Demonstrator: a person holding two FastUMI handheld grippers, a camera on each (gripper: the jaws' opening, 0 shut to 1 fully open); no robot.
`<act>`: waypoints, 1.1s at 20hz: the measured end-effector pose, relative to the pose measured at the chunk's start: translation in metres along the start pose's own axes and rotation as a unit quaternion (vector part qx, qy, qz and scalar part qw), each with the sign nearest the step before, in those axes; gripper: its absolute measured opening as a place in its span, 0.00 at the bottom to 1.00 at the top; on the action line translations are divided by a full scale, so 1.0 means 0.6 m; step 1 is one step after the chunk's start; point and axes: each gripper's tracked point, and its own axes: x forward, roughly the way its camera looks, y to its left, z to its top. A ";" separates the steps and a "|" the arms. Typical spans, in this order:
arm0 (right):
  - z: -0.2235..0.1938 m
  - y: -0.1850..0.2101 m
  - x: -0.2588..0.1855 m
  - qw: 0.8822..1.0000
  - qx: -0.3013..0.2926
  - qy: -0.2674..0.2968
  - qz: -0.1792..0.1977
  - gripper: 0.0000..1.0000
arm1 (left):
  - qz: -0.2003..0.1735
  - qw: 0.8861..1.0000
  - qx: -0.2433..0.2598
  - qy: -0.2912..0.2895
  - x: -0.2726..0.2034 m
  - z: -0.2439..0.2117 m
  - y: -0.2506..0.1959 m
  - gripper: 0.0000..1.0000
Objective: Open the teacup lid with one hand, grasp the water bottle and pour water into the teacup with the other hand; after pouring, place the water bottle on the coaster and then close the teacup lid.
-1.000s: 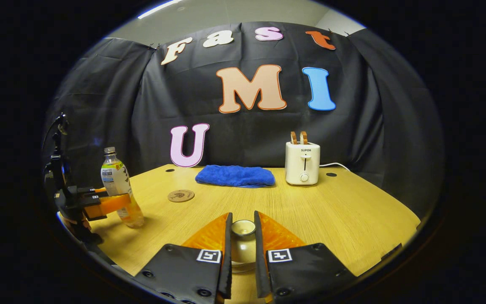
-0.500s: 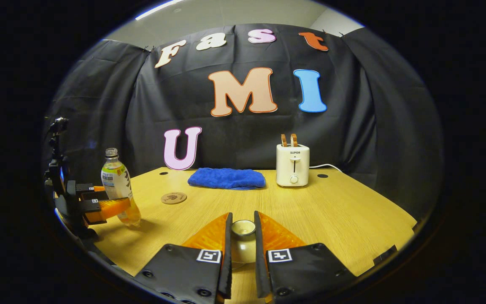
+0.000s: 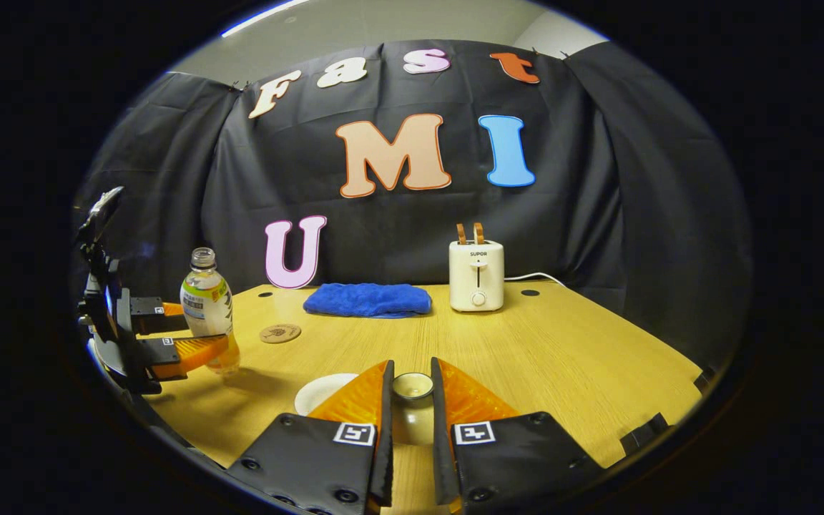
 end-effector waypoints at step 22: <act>-0.032 -0.101 -0.018 0.999 0.017 0.008 -0.036 0.26 | -0.058 0.940 0.334 0.029 0.069 0.004 -0.108 0.54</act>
